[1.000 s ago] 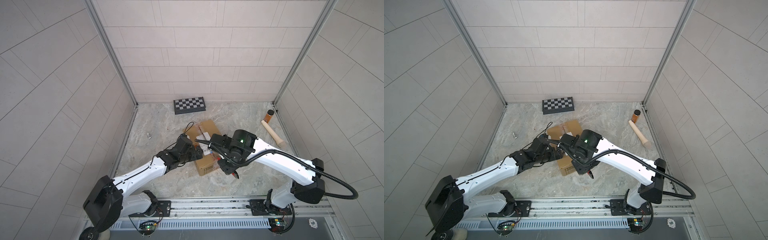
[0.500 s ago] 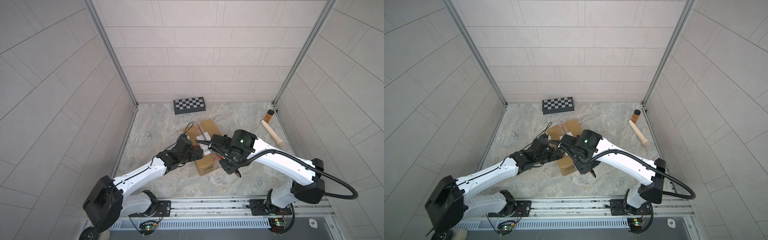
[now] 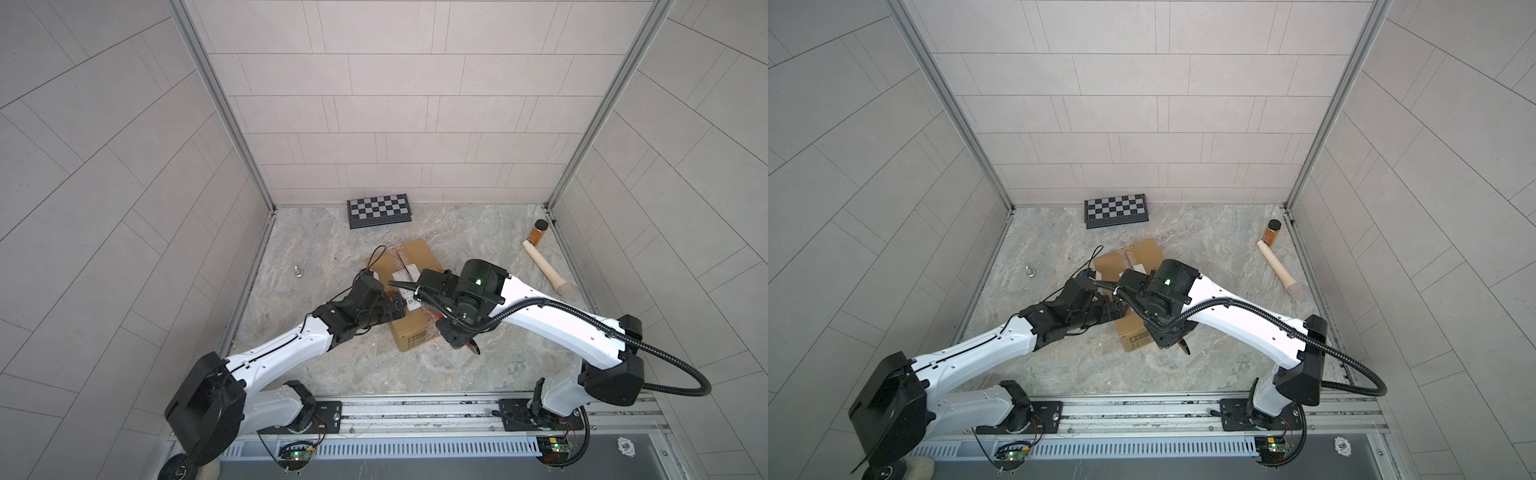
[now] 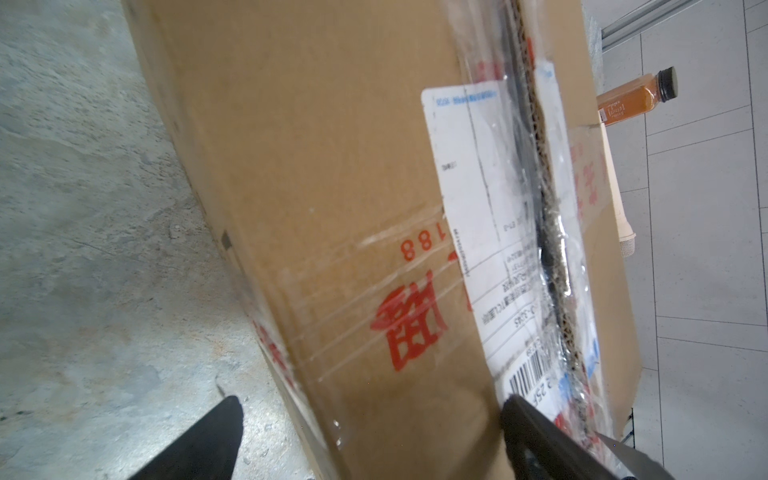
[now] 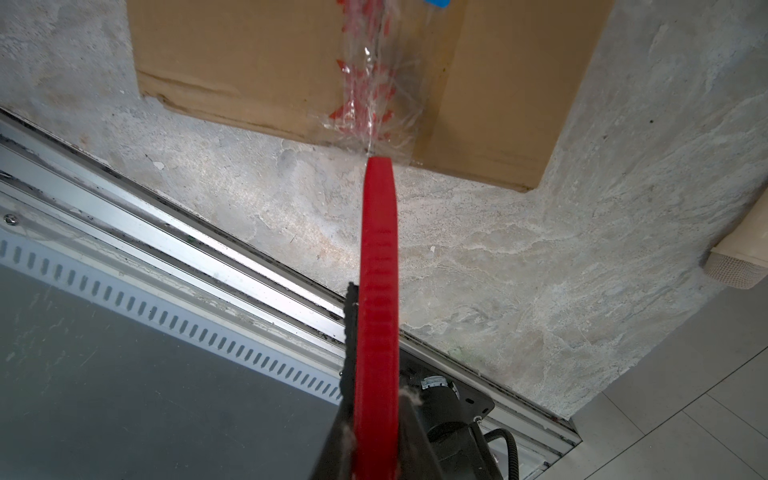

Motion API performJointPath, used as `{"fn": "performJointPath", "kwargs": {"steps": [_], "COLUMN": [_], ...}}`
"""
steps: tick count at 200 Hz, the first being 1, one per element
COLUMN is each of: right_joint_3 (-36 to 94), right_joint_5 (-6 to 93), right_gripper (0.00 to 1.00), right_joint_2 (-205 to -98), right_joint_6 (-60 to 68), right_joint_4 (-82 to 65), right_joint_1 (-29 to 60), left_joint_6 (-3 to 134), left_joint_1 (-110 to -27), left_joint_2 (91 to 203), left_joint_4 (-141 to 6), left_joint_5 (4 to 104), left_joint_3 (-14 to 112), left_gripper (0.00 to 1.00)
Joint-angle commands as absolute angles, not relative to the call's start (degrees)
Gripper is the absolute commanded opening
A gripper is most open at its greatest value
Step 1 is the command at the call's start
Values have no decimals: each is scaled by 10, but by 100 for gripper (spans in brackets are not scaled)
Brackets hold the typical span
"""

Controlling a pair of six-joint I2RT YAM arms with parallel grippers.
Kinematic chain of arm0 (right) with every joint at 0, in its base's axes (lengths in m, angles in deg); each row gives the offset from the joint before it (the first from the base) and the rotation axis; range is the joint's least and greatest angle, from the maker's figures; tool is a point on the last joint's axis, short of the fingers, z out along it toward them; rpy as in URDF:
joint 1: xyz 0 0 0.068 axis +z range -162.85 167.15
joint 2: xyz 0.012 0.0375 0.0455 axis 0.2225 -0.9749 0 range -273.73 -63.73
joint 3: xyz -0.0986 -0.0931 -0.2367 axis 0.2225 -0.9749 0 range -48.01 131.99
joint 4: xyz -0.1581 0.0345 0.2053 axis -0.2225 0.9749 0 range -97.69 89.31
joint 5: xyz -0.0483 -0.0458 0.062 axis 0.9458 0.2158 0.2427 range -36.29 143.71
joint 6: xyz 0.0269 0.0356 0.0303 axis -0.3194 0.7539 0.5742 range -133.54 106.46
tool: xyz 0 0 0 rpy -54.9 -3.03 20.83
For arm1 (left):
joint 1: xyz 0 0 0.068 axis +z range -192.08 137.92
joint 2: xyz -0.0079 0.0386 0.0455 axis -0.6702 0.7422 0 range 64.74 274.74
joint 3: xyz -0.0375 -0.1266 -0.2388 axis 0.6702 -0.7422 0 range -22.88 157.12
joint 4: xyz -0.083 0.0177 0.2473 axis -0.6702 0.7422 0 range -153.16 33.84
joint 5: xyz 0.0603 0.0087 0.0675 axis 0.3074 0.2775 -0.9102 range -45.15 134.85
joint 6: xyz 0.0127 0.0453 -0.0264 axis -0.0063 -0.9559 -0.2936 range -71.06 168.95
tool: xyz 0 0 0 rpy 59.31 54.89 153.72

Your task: Unpack the express box

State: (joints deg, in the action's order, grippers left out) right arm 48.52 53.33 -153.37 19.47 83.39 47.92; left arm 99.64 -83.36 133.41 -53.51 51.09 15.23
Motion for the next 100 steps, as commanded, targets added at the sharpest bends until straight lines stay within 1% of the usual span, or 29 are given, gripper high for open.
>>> {"fn": "performJointPath", "kwargs": {"steps": [1, 62, 100], "right_joint_3": [500, 507, 526], "right_joint_5": [541, 557, 584], "right_gripper": [0, 0, 0], "right_joint_2": [-1537, -1557, -1575], "right_joint_6": [192, 187, 187], "right_joint_4": [842, 847, 859], "right_joint_1": [484, 484, 484], "left_joint_6": [990, 993, 994], "left_joint_1": [-836, -836, -837], "left_joint_2": [1350, 1345, 1344], "left_joint_4": [-465, -468, -470], "left_joint_5": [499, 499, 499], "left_joint_3": [124, 114, 111], "left_gripper": [100, 100, 100]}}
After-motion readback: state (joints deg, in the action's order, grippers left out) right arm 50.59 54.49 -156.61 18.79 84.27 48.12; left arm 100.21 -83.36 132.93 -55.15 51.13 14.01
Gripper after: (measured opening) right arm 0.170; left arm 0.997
